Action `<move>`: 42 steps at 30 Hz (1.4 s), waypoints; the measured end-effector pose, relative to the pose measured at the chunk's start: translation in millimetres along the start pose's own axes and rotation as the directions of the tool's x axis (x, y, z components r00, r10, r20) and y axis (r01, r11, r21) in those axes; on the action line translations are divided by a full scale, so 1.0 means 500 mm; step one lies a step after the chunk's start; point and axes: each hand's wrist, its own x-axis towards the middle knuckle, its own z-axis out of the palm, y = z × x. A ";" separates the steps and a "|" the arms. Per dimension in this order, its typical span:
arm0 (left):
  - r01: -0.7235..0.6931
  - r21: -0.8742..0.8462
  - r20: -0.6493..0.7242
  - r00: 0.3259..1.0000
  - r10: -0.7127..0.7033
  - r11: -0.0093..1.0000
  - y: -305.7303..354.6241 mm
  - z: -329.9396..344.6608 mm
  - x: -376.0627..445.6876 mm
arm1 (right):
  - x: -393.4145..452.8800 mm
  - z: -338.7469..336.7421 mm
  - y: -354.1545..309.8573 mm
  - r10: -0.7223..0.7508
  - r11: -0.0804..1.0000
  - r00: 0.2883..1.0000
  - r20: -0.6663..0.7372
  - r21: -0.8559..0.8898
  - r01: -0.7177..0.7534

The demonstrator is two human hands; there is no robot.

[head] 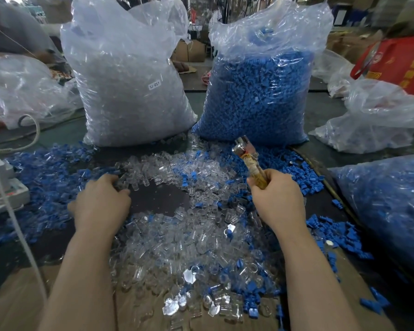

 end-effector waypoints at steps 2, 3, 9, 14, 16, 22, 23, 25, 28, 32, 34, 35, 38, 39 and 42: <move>-0.127 -0.147 -0.034 0.992 0.124 0.981 0.028 -0.002 -0.016 | 0.001 0.000 -0.002 0.004 1.000 0.999 0.047 0.002 -0.004; -0.191 -0.232 -0.031 0.982 0.189 0.954 0.045 0.000 -0.026 | 0.001 0.000 -0.004 0.002 1.000 0.997 0.073 0.013 -0.003; -0.400 -0.287 0.090 0.894 0.440 0.871 0.118 0.049 -0.069 | -0.009 0.014 -0.029 -0.083 0.995 0.979 0.188 -0.046 0.093; -0.549 -0.273 0.061 0.809 0.584 0.790 0.147 0.076 -0.091 | -0.010 0.021 -0.031 -0.077 0.989 0.981 0.180 -0.107 0.097; -0.639 -0.221 0.074 0.742 0.666 0.737 0.159 0.084 -0.101 | -0.006 0.021 -0.025 -0.059 0.994 0.985 0.163 -0.076 0.072; -0.676 -0.098 0.083 0.726 0.683 0.731 0.169 0.102 -0.116 | -0.002 0.021 -0.018 -0.039 0.999 0.994 0.099 0.002 0.039; -0.659 -0.096 0.077 0.743 0.665 0.746 0.169 0.102 -0.114 | -0.002 0.021 -0.018 -0.039 0.999 0.994 0.098 0.003 0.039; -0.632 -0.083 0.081 0.766 0.638 0.770 0.170 0.104 -0.110 | -0.003 0.021 -0.018 -0.038 0.999 0.994 0.100 0.007 0.037; -0.635 -0.045 0.107 0.764 0.636 0.771 0.172 0.105 -0.112 | -0.003 0.022 -0.020 -0.030 1.000 0.995 0.097 0.009 0.029; -0.632 -0.015 0.113 0.769 0.629 0.775 0.173 0.106 -0.114 | -0.002 0.022 -0.021 -0.014 1.000 0.995 0.094 0.029 0.011; -0.627 -0.010 0.106 0.774 0.624 0.779 0.173 0.106 -0.113 | -0.002 0.021 -0.021 -0.006 0.999 0.996 0.094 0.034 0.003; -0.622 -0.012 0.098 0.778 0.620 0.783 0.173 0.107 -0.113 | -0.003 0.021 -0.020 -0.005 0.999 0.996 0.093 0.034 0.002; -0.629 -0.014 0.069 0.775 0.628 0.777 0.173 0.111 -0.112 | -0.004 0.022 -0.021 -0.004 0.999 0.995 0.097 0.048 -0.001; -0.640 -0.011 0.059 0.766 0.640 0.768 0.173 0.112 -0.112 | -0.005 0.022 -0.022 -0.001 0.998 0.995 0.100 0.062 -0.005; -0.640 -0.087 0.019 0.765 0.643 0.764 0.172 0.111 -0.112 | -0.004 0.021 -0.025 0.005 0.992 0.994 0.113 0.122 -0.019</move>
